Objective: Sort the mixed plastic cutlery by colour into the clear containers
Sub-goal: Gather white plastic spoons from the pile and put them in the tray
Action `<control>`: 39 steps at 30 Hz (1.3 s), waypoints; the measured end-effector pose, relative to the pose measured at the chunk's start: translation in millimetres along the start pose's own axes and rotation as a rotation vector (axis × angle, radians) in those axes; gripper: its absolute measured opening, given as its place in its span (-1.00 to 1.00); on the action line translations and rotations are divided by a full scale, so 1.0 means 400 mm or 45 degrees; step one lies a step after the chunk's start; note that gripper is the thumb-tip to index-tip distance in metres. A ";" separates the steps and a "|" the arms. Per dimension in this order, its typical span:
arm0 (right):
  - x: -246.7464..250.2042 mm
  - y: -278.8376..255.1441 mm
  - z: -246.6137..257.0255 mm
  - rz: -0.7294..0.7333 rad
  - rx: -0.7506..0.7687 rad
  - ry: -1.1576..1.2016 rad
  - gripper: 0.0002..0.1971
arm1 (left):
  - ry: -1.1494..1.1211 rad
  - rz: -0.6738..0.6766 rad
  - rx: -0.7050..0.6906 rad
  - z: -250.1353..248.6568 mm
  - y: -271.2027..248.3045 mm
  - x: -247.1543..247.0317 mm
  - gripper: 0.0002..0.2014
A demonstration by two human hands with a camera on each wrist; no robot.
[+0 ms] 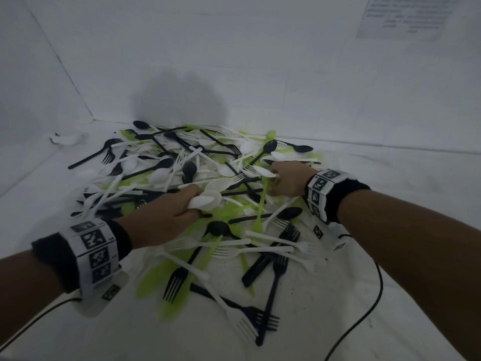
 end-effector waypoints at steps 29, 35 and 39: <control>0.013 -0.113 -0.010 -0.108 -0.233 0.066 -0.63 | 0.022 -0.093 -0.094 -0.014 0.032 0.008 -0.93; 0.055 -0.101 0.034 -0.354 -0.184 0.545 -0.76 | 0.089 -0.196 -0.038 0.030 0.048 0.052 -0.96; 0.038 -0.067 0.079 -0.315 -0.178 0.636 -0.78 | 0.265 -0.269 0.021 0.079 0.079 0.104 -0.73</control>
Point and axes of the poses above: each hand's wrist, its own y-axis towards the middle knuckle, its own x-axis out of the back of the hand, z = x × y, the point moved 10 cm from there along y, towards the middle knuckle, and after that the axes turned 3 degrees about y, right-handed, at the moved point
